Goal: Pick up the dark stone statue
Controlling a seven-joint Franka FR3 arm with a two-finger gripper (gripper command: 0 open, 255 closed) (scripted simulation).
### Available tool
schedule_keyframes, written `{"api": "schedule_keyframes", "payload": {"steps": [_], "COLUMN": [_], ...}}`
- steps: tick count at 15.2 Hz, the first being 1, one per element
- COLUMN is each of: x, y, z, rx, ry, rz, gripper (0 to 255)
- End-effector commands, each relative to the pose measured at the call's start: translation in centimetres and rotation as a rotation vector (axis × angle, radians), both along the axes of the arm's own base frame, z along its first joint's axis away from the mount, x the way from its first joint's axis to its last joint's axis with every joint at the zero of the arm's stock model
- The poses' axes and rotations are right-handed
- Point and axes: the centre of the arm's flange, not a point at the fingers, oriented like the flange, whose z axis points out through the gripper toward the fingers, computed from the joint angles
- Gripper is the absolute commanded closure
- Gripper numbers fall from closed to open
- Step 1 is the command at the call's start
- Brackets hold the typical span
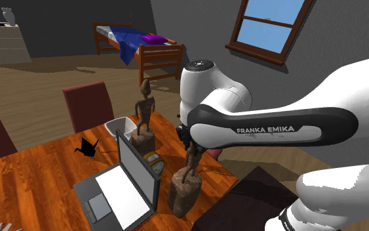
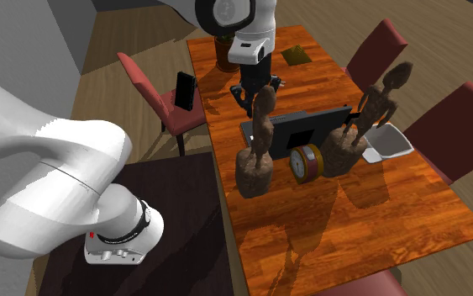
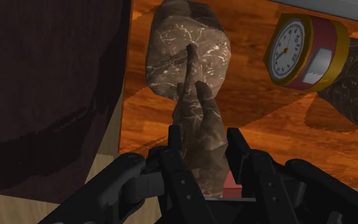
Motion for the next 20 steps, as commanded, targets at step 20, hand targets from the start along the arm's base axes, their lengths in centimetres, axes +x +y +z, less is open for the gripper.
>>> {"api": "schedule_keyframes", "payload": {"steps": [20], "x": [-0.1], "y": [0.0], "z": [7.9], "rx": [-0.001], "ry": [0.002], "rz": [0.000], "gripper": [255]}}
